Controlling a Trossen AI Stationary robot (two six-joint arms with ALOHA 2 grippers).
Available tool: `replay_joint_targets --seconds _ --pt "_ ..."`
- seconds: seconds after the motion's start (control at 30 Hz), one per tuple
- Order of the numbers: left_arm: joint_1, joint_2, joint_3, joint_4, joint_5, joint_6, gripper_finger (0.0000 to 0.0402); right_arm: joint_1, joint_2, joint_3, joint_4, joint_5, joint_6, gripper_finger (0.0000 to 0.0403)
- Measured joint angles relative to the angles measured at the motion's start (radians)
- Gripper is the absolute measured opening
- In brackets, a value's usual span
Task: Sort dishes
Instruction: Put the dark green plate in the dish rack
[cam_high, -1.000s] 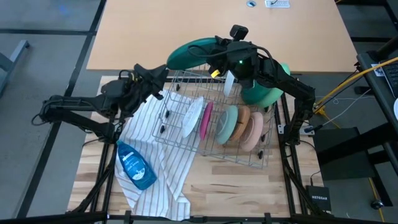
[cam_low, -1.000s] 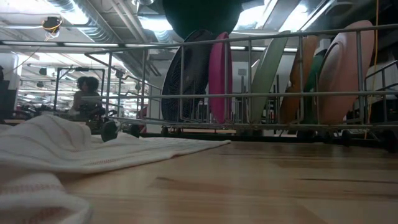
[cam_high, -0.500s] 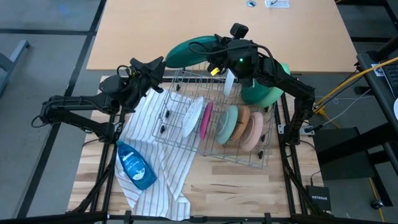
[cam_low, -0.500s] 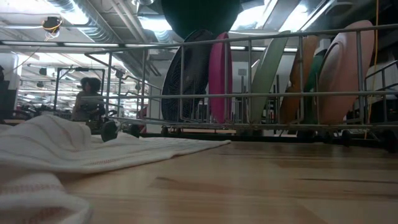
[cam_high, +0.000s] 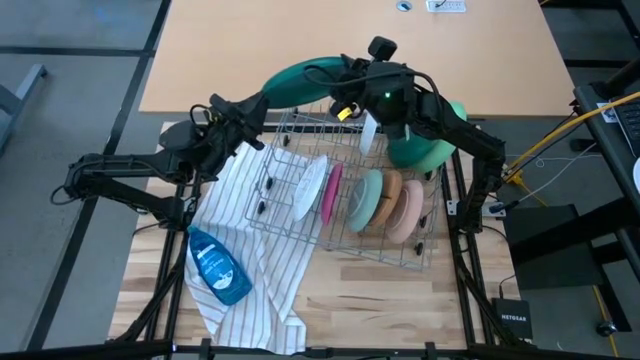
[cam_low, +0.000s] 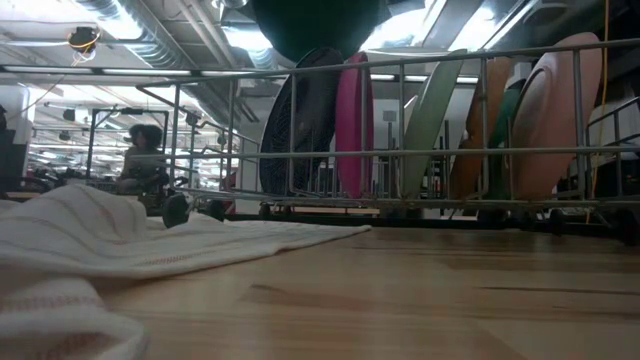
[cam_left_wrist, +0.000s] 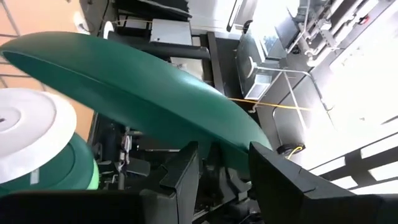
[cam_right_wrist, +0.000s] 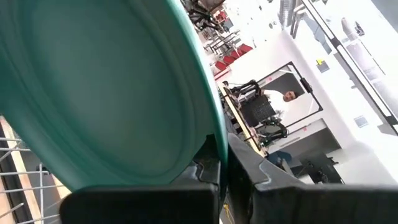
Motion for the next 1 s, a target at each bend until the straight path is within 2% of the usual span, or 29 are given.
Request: replay_joint_targets --seconds 0.27,0.4,1.0 --pt "-0.008 0.0 0.0 0.127 0.0 0.125 0.0129 0.0 0.001 0.0 0.007 0.001 0.005 0.0009" --pt "0.005 0.0 0.0 0.133 0.0 0.137 0.0129 0.0 0.001 0.0 0.009 -0.018 0.005 0.0008" --pt "0.081 -0.003 0.0 0.139 -0.008 0.136 0.0129 -0.002 0.001 0.0 0.019 -0.22 0.11 0.0011"
